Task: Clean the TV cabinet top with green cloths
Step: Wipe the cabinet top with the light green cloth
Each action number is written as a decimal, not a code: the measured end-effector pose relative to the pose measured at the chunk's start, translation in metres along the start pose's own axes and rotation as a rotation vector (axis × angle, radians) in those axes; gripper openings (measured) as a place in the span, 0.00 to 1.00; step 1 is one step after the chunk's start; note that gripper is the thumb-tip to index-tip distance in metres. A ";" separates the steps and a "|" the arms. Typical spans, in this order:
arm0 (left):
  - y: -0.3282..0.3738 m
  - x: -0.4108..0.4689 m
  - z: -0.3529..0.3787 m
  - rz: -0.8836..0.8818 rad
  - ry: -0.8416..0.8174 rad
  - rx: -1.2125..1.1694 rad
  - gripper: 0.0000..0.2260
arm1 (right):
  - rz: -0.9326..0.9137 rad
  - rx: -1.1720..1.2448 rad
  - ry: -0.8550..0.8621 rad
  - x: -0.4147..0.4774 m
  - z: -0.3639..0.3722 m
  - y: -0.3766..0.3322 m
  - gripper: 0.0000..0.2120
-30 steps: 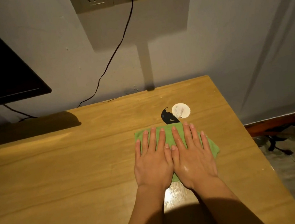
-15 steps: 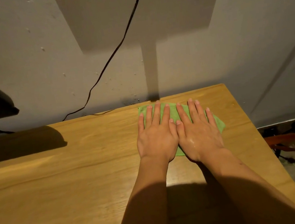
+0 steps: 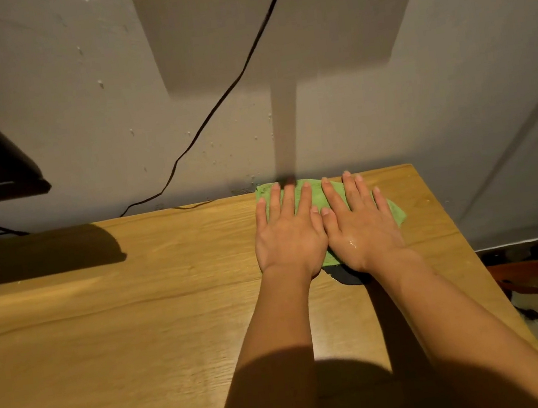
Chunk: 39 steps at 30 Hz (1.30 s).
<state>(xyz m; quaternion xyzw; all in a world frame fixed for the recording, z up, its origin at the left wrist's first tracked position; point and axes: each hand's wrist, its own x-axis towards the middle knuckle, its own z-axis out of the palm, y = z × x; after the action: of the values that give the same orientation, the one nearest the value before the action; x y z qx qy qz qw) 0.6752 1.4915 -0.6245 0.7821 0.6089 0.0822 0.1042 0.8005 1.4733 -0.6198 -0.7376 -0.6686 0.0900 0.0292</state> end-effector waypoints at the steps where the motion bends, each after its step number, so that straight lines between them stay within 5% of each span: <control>1: 0.000 -0.002 0.000 -0.002 0.003 -0.002 0.24 | -0.001 0.000 -0.003 -0.001 -0.001 0.000 0.28; 13: 0.008 -0.093 0.001 0.000 -0.002 0.004 0.25 | 0.036 0.043 0.024 -0.096 0.005 -0.009 0.28; 39: 0.106 -0.436 0.007 -0.005 -0.070 0.060 0.25 | 0.041 0.099 -0.063 -0.448 0.012 0.033 0.28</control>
<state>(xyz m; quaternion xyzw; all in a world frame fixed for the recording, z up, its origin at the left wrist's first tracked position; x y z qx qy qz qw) 0.6693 1.0437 -0.6042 0.7857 0.6091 0.0361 0.1020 0.7910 1.0246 -0.5952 -0.7457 -0.6486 0.1467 0.0425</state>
